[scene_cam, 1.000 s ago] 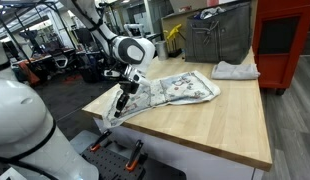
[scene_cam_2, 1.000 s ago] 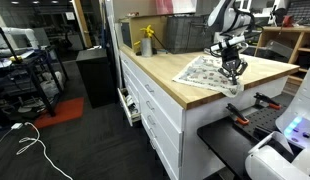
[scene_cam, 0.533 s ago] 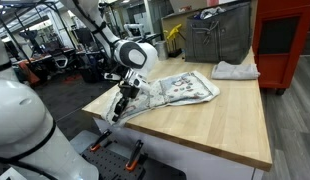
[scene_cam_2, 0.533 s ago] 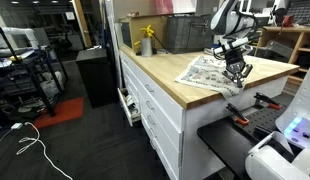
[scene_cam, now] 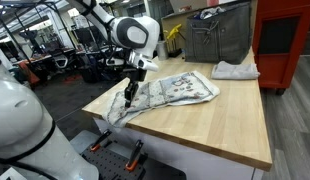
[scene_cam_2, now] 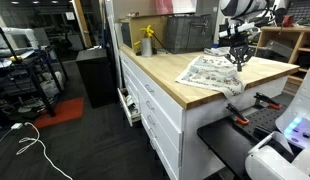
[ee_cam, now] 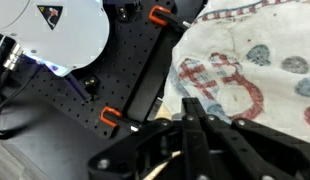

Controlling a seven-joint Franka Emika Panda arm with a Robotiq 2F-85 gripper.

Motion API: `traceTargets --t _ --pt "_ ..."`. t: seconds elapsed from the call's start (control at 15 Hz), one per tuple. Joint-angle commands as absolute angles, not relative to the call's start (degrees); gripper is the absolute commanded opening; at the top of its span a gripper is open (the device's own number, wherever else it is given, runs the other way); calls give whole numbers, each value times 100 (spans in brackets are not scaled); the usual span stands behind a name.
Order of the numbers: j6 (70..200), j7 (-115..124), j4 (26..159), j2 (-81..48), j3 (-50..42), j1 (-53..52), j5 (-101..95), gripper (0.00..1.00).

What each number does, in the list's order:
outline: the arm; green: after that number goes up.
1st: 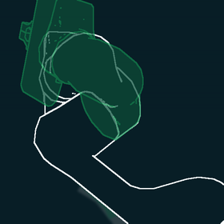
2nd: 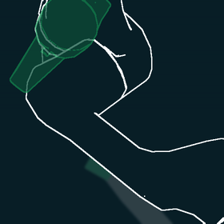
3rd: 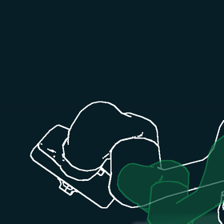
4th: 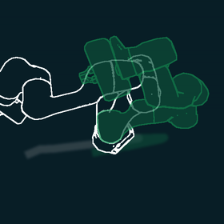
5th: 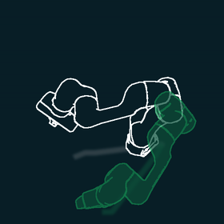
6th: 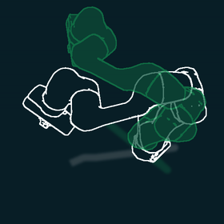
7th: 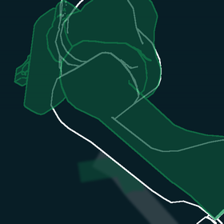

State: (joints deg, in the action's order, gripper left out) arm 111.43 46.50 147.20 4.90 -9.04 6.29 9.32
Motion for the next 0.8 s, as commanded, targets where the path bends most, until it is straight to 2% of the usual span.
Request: traceTargets --t 0.0,0.33,0.73 --pt "11202 4820 14696 1210 -741 725 871 0" --pt "11805 4848 14303 1304 -250 563 923 0" --pt "12992 5295 13893 688 344 307 658 0"
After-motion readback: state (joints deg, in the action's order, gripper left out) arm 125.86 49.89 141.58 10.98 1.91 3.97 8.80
